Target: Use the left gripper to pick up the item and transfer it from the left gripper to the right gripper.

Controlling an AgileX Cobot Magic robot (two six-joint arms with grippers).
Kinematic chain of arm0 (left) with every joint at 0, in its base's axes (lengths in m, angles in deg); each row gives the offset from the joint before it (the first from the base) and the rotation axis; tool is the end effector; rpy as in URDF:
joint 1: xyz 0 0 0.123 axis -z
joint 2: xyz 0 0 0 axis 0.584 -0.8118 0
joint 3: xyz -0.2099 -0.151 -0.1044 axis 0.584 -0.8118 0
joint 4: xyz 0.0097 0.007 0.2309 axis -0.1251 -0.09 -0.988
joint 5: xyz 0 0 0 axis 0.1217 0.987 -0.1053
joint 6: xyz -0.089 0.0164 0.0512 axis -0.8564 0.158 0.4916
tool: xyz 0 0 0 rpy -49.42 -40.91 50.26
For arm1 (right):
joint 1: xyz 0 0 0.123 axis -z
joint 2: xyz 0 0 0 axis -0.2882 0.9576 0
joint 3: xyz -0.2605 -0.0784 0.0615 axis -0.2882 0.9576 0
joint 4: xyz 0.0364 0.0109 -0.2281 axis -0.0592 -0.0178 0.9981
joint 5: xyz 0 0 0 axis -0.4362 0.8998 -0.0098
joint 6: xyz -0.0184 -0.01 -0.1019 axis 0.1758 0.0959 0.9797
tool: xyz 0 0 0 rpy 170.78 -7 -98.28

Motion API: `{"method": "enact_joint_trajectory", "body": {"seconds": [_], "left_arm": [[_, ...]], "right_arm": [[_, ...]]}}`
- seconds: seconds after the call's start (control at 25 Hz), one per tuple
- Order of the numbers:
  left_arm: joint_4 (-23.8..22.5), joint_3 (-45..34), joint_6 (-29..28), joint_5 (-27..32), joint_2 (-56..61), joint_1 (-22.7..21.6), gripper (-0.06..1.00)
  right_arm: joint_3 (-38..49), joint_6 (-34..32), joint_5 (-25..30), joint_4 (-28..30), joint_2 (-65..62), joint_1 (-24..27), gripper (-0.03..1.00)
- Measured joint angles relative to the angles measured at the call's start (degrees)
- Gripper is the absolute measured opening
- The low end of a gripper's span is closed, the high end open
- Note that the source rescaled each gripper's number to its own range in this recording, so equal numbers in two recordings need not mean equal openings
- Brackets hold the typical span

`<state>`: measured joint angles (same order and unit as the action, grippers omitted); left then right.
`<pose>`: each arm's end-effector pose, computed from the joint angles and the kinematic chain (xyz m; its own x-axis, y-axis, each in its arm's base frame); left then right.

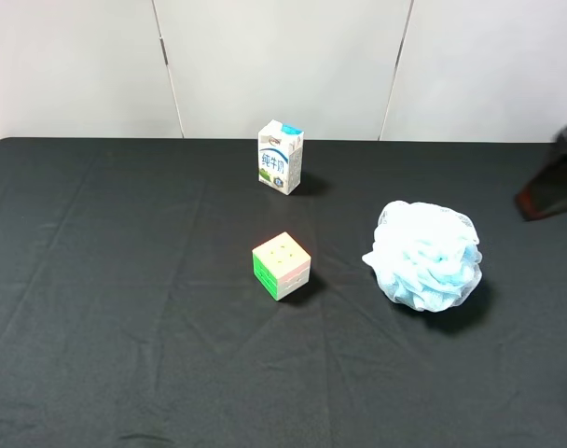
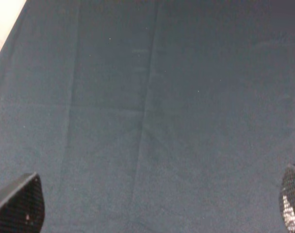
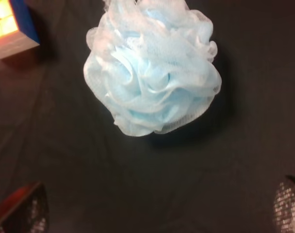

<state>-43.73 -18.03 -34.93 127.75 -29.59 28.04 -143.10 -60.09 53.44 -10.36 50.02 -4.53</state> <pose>-0.0056 0.0002 0.2588 -0.4547 -0.0673 -0.8881 -0.1448 0.9895 -0.0008 0.1363 0.0553 0.3294 -0.8519 -0.2347 -0.4682 -0.2958 0.9534 0.0603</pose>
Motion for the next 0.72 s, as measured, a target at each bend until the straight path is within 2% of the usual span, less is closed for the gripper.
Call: {"method": "enact_joint_trajectory", "body": {"seconds": [0.2, 0.44, 0.72], "left_arm": [[0.00, 0.00, 0.03, 0.00, 0.00, 0.00, 0.96], [0.00, 0.00, 0.03, 0.00, 0.00, 0.00, 0.96], [0.00, 0.00, 0.03, 0.00, 0.00, 0.00, 0.96]], "right_arm": [[4.50, -0.42, 0.49, 0.00, -9.95, 0.00, 1.00], [15.47, -0.42, 0.88, -0.02, -25.71, 0.00, 1.00], [23.81, 1.02, -5.25, 1.23, -41.32, 0.00, 1.00]]}}
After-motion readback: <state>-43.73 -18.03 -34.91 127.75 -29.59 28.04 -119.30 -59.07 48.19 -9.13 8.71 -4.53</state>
